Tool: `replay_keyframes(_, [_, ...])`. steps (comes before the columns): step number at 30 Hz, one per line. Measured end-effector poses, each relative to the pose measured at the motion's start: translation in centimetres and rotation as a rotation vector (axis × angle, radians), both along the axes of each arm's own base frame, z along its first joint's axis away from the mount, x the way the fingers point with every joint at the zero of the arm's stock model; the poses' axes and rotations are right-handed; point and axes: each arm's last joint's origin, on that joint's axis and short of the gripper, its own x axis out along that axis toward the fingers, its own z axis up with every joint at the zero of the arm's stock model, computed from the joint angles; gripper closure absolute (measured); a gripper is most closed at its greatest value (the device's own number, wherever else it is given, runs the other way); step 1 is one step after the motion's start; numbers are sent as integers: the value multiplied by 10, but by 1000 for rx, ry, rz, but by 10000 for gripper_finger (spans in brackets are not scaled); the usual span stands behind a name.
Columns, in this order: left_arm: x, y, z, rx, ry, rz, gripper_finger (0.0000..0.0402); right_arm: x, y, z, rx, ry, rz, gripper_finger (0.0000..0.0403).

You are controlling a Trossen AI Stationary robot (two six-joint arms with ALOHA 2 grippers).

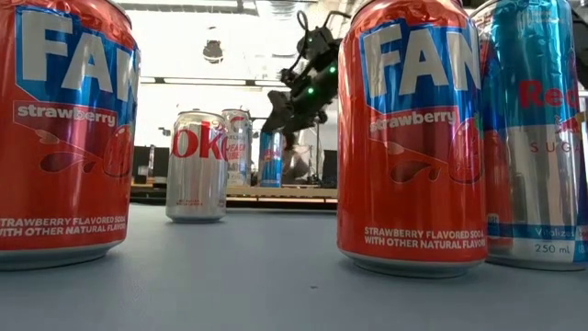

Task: Place canned beverage on shelf
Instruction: Put the top blue soda can on the shelf

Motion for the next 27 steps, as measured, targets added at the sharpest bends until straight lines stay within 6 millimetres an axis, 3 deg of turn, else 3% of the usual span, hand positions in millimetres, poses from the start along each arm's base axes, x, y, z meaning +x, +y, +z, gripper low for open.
replay_keyframes(11, [0, 0, 0, -1, -3, 0, 136, 0, -5, -2, -30, 11, -21, 81])
replay_keyframes(27, [0, 0, 0, 22, 9, -6, 136, -5, -1, -10, -37, 148, 55, 111])
